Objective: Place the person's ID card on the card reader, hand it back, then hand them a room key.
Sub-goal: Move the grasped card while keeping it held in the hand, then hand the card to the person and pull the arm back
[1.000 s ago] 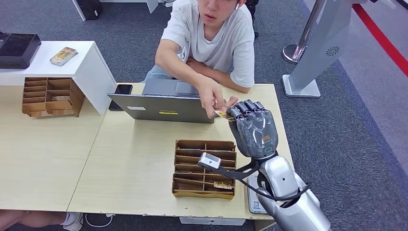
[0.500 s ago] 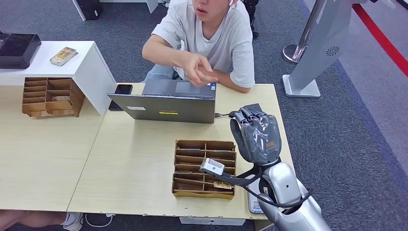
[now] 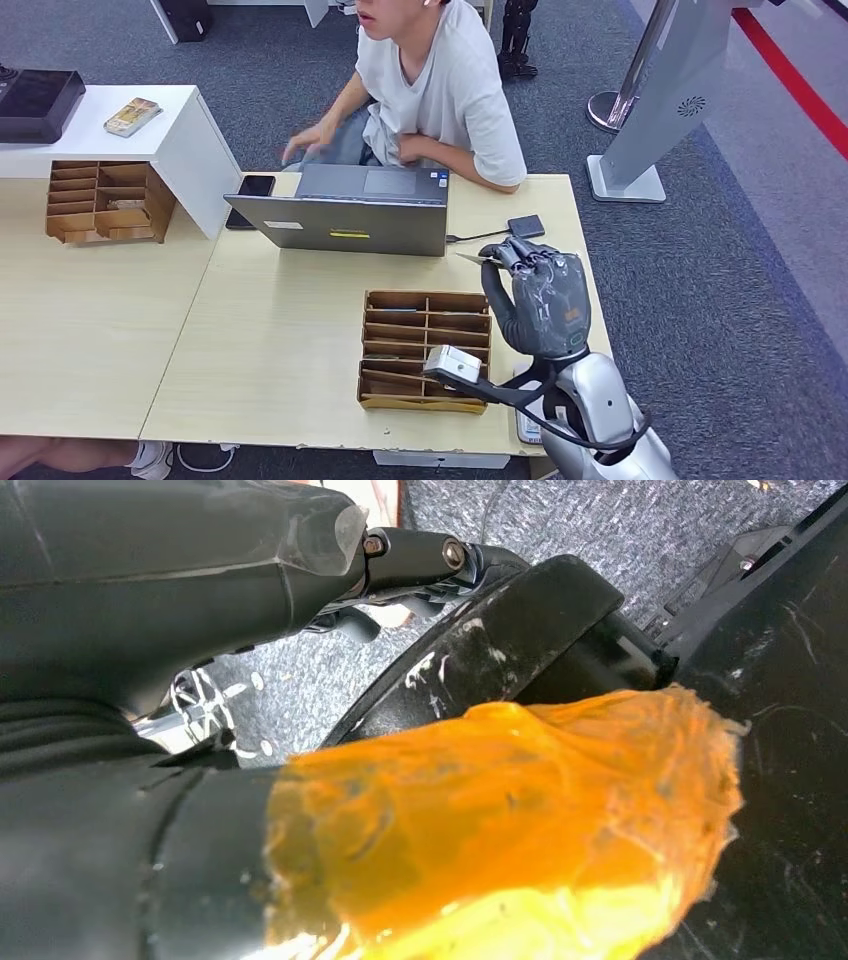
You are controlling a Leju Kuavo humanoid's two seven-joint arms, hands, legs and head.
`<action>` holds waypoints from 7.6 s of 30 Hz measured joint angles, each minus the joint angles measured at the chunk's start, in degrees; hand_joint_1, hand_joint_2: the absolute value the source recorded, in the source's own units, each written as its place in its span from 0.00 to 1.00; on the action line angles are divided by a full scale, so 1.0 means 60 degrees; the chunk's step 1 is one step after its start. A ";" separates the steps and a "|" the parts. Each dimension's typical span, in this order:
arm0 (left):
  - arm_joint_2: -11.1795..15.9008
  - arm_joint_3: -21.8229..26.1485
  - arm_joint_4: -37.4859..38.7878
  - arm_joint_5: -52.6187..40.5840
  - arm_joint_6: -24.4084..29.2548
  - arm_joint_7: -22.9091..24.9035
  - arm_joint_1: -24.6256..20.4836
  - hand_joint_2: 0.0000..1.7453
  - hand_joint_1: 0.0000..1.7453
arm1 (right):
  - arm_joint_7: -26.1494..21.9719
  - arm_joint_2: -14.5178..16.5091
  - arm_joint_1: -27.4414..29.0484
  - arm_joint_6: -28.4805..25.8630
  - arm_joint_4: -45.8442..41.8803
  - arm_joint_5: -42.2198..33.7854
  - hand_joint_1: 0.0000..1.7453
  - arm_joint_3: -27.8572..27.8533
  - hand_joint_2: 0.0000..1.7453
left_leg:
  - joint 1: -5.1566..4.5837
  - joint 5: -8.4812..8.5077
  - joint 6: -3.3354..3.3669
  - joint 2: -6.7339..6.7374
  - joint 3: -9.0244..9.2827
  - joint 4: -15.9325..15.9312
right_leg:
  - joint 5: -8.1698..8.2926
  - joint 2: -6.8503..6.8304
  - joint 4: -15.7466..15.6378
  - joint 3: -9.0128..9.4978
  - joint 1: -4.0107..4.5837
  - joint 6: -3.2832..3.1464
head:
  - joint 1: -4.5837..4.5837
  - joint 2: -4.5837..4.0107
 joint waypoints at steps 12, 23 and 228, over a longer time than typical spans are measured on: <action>0.0030 0.0000 0.0004 0.0495 0.0004 -0.0232 0.0100 0.00 0.00 | -0.1725 -0.0001 0.1225 0.1940 -0.0343 -0.5430 1.00 -0.1033 1.00 | -0.0001 -0.0001 0.0001 -0.0001 -0.0003 0.0000 | -0.0001 -0.0002 -0.0001 -0.0001 0.0000 0.0001 | 0.0000 -0.0001; 0.0078 -0.0014 0.0004 0.0693 0.0004 -0.0353 0.0141 0.00 0.00 | -0.2228 -0.0110 0.1948 0.3520 -0.0275 -0.8172 1.00 -0.1967 1.00 | 0.0000 -0.0002 0.0001 0.0000 -0.0003 0.0000 | -0.0001 -0.0002 -0.0002 -0.0001 0.0000 0.0001 | 0.0001 -0.0001; 0.0066 -0.0896 0.0117 0.1969 0.0004 -0.0376 0.0245 0.00 0.00 | -0.1246 -0.0086 0.3429 0.0499 -0.1033 -0.4021 1.00 -0.2980 1.00 | -0.0001 -0.0005 0.0006 0.0003 -0.0007 -0.0002 | -0.0007 0.0000 -0.0003 -0.0003 0.0000 0.0009 | -0.0001 -0.0002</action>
